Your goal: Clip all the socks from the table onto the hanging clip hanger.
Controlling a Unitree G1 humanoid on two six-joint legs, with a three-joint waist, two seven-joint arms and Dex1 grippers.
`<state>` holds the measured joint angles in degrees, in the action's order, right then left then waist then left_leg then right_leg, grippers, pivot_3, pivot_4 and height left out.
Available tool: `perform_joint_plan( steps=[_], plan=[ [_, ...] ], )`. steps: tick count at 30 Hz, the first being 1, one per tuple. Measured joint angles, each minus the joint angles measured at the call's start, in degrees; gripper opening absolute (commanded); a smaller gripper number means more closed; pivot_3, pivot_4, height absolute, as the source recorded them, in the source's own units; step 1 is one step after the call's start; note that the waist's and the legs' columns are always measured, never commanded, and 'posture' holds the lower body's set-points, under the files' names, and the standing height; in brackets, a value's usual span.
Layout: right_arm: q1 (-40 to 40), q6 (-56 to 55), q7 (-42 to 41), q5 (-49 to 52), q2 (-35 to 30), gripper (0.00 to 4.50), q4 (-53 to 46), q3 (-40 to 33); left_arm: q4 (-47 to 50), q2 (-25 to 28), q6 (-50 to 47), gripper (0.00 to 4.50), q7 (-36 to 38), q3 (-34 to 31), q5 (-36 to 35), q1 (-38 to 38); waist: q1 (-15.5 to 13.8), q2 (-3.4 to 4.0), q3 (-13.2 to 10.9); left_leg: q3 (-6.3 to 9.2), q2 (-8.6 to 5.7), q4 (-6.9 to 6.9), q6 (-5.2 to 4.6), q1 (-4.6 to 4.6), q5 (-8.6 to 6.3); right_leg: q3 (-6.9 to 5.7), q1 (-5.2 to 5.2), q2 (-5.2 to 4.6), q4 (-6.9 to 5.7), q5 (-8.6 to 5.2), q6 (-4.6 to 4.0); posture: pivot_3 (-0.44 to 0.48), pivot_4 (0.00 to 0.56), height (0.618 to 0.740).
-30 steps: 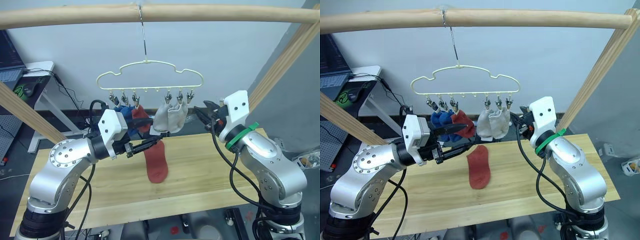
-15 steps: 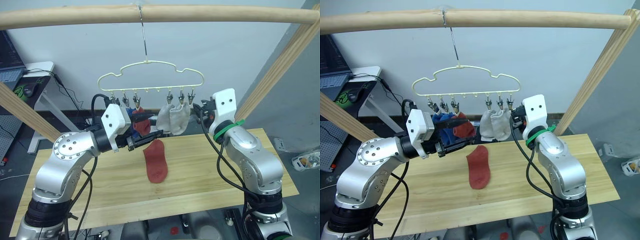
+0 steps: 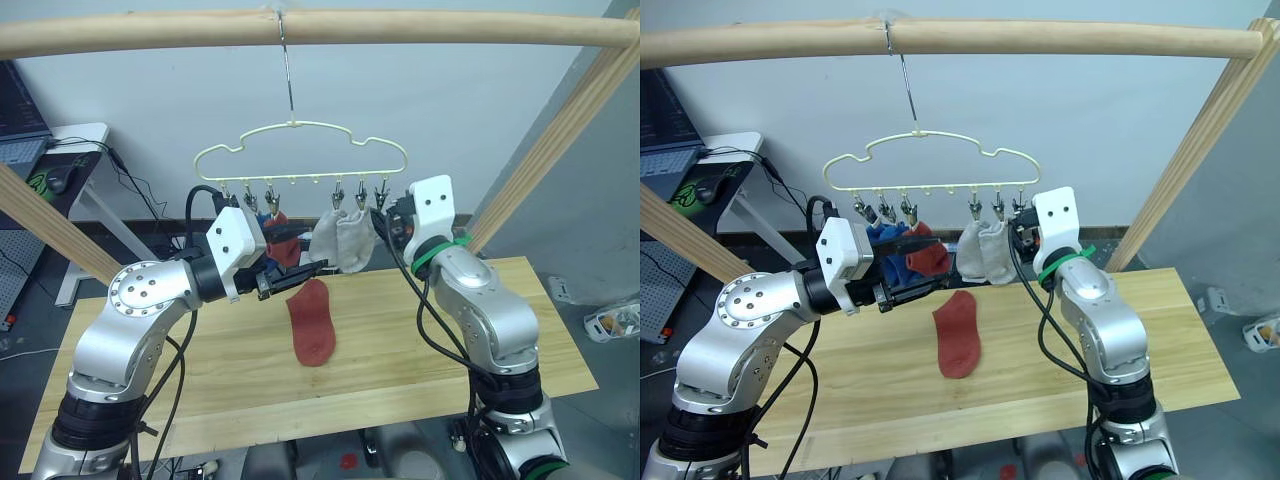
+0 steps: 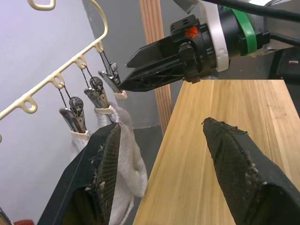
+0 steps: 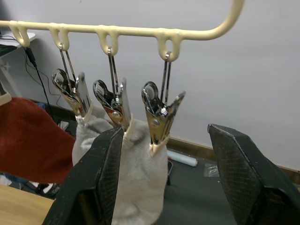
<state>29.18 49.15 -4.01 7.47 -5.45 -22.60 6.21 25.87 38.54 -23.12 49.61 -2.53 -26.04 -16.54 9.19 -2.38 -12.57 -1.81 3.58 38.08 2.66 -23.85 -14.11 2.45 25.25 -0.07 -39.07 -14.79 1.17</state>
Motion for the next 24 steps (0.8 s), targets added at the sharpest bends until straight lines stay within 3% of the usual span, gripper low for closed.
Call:
perform_joint_plan(
  steps=[12, 24],
  plan=[
    [2.32, -5.62, 1.17, -2.38, 3.31, 2.97, 6.59, 0.0, -1.56, 0.0, 1.09, 3.0, 0.52, 0.0, 0.81, 0.01, -0.61, 0.0, 0.0, -0.01, 0.01, 0.0, 0.0, 0.0, 0.0, 0.0, 0.01, 0.0, -0.01, 0.0, -0.01, -0.145, 0.18, 0.74],
    [3.08, -6.83, 1.65, -4.67, 2.41, 2.97, 7.48, -0.34, -1.55, 0.0, 1.09, 3.0, 0.59, 0.32, 1.32, 0.14, -1.23, 0.0, 0.0, -0.02, 0.0, 0.0, 0.0, -0.01, 0.0, -0.01, 0.01, -0.01, -0.01, 0.01, -0.01, -0.145, 0.179, 0.74]
  ],
)
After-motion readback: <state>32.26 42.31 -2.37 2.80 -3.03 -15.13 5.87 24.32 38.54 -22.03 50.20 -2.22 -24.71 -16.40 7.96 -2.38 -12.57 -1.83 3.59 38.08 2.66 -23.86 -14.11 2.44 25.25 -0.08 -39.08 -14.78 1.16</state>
